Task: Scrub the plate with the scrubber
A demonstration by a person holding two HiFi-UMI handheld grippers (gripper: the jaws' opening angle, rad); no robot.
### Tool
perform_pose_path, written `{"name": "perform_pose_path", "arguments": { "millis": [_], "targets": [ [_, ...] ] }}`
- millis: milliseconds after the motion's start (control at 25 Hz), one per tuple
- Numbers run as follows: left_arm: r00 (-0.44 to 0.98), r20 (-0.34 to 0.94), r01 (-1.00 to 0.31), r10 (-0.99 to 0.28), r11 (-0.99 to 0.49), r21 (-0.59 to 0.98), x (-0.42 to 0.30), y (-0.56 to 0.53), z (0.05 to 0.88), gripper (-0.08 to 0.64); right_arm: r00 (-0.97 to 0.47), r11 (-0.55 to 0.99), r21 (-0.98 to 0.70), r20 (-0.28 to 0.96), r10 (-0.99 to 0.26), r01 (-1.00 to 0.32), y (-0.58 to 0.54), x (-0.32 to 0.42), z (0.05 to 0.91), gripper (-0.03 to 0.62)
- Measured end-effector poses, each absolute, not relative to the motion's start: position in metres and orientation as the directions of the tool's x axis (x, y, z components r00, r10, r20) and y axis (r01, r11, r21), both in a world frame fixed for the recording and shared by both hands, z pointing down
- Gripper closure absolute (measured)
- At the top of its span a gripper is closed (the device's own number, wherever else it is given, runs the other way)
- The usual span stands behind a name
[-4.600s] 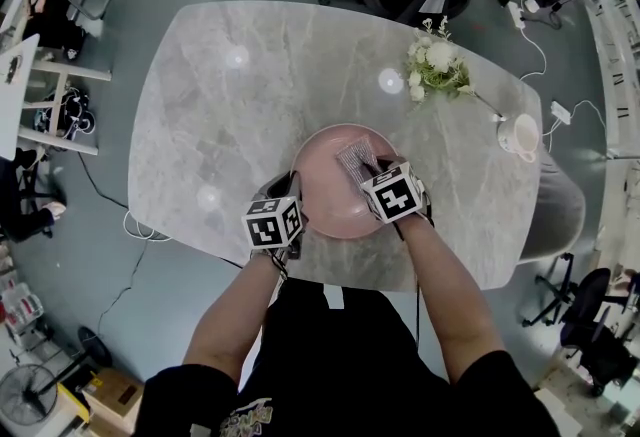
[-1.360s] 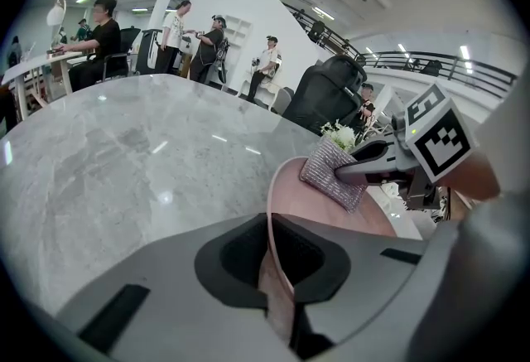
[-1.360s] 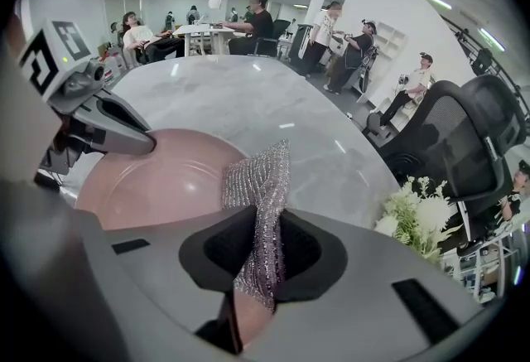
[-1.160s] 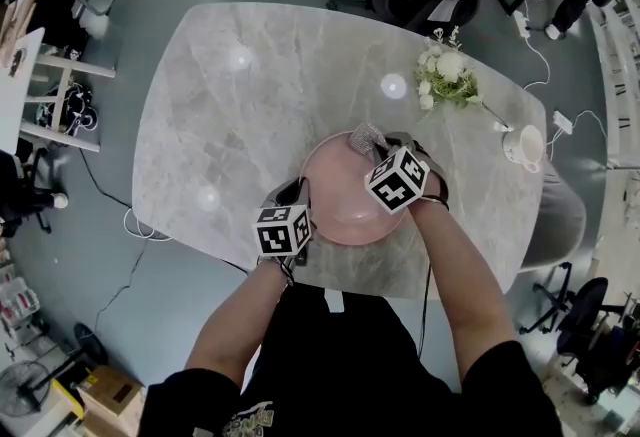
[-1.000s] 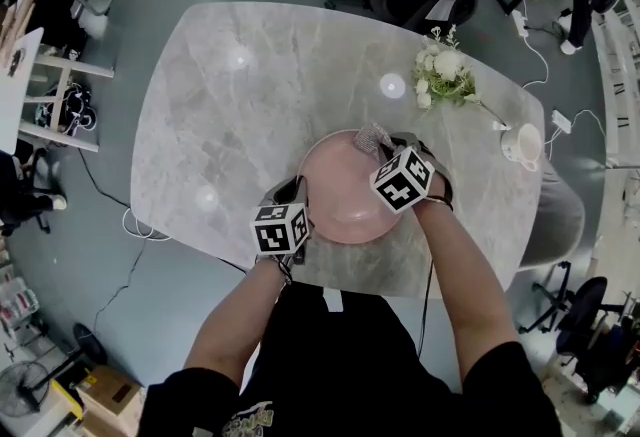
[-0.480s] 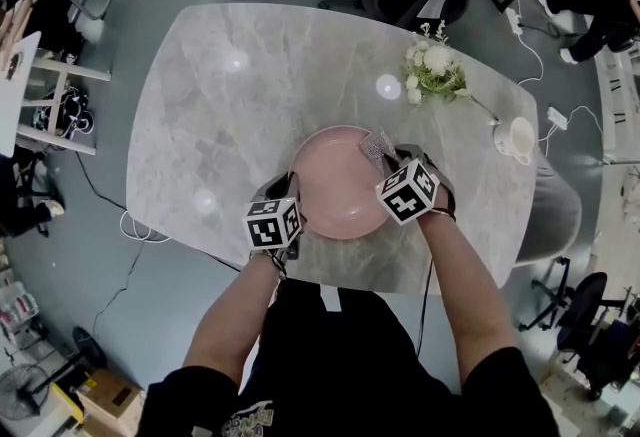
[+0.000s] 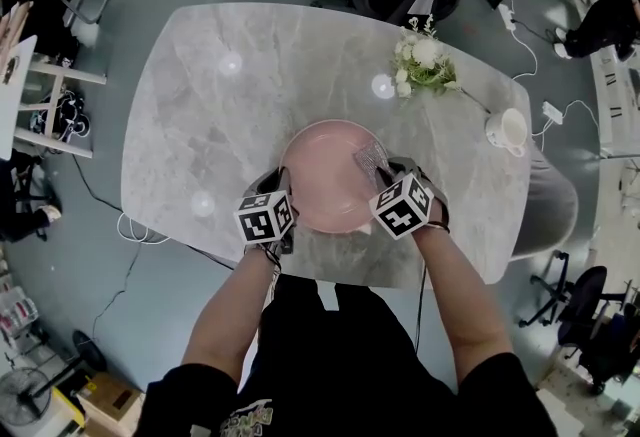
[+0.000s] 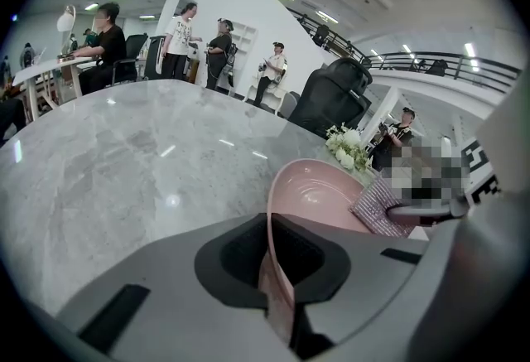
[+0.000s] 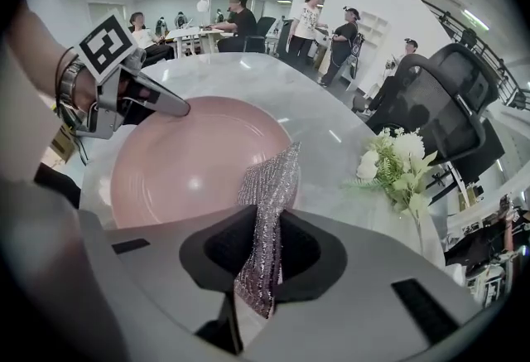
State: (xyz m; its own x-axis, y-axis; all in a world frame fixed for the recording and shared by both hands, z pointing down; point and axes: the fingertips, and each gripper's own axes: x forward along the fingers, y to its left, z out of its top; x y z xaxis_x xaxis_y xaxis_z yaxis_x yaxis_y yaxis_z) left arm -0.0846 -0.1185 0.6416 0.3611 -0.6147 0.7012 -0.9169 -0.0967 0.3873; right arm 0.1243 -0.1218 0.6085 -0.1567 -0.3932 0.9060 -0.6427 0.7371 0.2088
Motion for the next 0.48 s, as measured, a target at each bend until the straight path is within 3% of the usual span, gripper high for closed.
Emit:
{"name": "perform_pose_path", "arguments": {
  "millis": [480],
  "targets": [
    [0.354,0.704,-0.921,-0.615,-0.099,0.377,-0.084,-0.117,0.642,0.534,-0.223,0.752,0.14,0.906,-0.36,-0.644,-0.079,0.099,0.611,0.52]
  ]
}}
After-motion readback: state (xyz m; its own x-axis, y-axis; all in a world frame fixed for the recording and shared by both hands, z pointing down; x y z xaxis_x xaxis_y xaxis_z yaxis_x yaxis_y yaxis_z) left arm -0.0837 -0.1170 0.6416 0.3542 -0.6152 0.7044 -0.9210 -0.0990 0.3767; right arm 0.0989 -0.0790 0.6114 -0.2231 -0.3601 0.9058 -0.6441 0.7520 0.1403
